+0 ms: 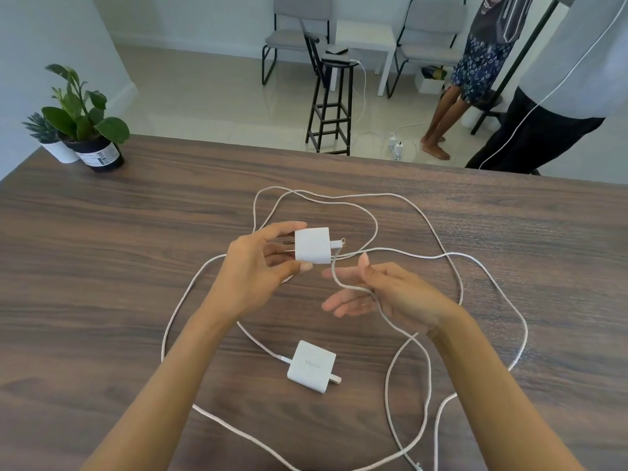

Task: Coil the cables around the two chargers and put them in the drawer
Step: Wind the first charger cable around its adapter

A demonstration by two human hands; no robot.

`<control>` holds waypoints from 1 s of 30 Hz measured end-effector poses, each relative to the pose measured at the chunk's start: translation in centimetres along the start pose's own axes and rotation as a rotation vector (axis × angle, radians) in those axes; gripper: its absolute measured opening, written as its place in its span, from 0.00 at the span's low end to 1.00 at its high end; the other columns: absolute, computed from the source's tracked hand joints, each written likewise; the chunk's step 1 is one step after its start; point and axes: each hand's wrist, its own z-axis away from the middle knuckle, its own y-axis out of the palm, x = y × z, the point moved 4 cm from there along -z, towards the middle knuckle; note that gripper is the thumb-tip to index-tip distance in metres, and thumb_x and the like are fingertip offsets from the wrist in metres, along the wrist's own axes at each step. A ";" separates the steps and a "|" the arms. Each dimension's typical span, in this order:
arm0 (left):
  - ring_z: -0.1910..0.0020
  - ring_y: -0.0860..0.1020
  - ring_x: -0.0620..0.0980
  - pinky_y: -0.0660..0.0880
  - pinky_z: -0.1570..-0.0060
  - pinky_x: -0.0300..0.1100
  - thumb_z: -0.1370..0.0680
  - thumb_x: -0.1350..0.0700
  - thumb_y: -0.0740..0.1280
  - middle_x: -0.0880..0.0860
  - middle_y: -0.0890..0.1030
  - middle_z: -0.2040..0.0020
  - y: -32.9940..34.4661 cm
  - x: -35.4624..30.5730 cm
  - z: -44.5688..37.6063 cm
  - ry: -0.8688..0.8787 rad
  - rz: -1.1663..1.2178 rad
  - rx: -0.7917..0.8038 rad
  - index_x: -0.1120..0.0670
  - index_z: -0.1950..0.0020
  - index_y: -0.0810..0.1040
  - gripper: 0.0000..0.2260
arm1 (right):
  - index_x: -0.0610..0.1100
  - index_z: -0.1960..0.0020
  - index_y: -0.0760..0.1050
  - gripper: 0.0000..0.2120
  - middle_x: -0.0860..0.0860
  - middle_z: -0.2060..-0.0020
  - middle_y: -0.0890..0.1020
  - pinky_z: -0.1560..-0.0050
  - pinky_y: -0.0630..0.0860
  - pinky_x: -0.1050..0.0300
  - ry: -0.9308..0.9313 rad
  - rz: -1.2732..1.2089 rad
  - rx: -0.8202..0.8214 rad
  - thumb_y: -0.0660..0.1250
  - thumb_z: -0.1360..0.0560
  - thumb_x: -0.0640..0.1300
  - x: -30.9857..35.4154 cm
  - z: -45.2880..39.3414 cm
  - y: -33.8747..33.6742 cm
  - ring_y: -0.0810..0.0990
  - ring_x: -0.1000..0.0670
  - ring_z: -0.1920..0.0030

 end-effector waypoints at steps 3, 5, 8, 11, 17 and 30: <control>0.56 0.82 0.44 0.76 0.55 0.29 0.32 0.67 0.75 0.51 0.82 0.47 0.2 -0.4 0.1 0.009 0.013 0.016 0.49 0.42 0.77 0.23 | 0.43 0.44 0.79 0.18 0.41 0.57 0.85 0.53 0.77 0.60 -0.024 -0.014 0.022 0.58 0.24 0.51 0.1 -0.2 0.6 0.82 0.48 0.59; 0.56 0.82 0.43 0.77 0.54 0.30 0.32 0.67 0.75 0.51 0.82 0.47 0.2 -0.6 0.1 0.015 0.021 0.025 0.49 0.42 0.77 0.23 | 0.42 0.48 0.81 0.13 0.44 0.60 0.85 0.55 0.77 0.62 -0.029 -0.094 0.018 0.62 0.25 0.47 0.1 -0.4 0.9 0.82 0.51 0.62; 0.55 0.82 0.43 0.77 0.53 0.31 0.32 0.66 0.75 0.50 0.82 0.46 0.1 -0.7 0.2 0.031 0.021 0.028 0.48 0.41 0.77 0.24 | 0.42 0.57 0.81 0.06 0.45 0.63 0.84 0.57 0.79 0.62 -0.001 -0.283 0.035 0.67 0.26 0.43 0.2 -0.4 1.4 0.82 0.53 0.64; 0.54 0.82 0.42 0.76 0.53 0.31 0.32 0.66 0.75 0.50 0.82 0.45 -0.1 -1.0 0.3 0.033 0.054 0.033 0.50 0.40 0.77 0.23 | 0.41 0.61 0.79 0.05 0.44 0.63 0.84 0.57 0.80 0.60 -0.001 -0.359 0.013 0.67 0.27 0.42 0.3 -0.5 1.3 0.83 0.51 0.64; 0.57 0.82 0.40 0.75 0.57 0.29 0.33 0.66 0.75 0.47 0.83 0.50 -1.2 -0.4 0.3 0.014 0.054 0.059 0.53 0.40 0.78 0.23 | 0.41 0.57 0.73 0.04 0.48 0.69 0.81 0.61 0.78 0.60 -0.101 -0.027 -0.297 0.64 0.24 0.38 0.9 -0.2 -2.3 0.80 0.51 0.69; 0.53 0.83 0.44 0.77 0.53 0.30 0.33 0.67 0.75 0.47 0.84 0.51 -3.2 3.9 -0.1 -0.066 -0.093 0.083 0.52 0.42 0.79 0.21 | 0.44 0.55 0.84 0.04 0.54 0.72 0.81 0.65 0.71 0.69 -0.021 0.594 -0.677 0.72 0.28 0.43 0.6 3.2 -8.3 0.75 0.61 0.71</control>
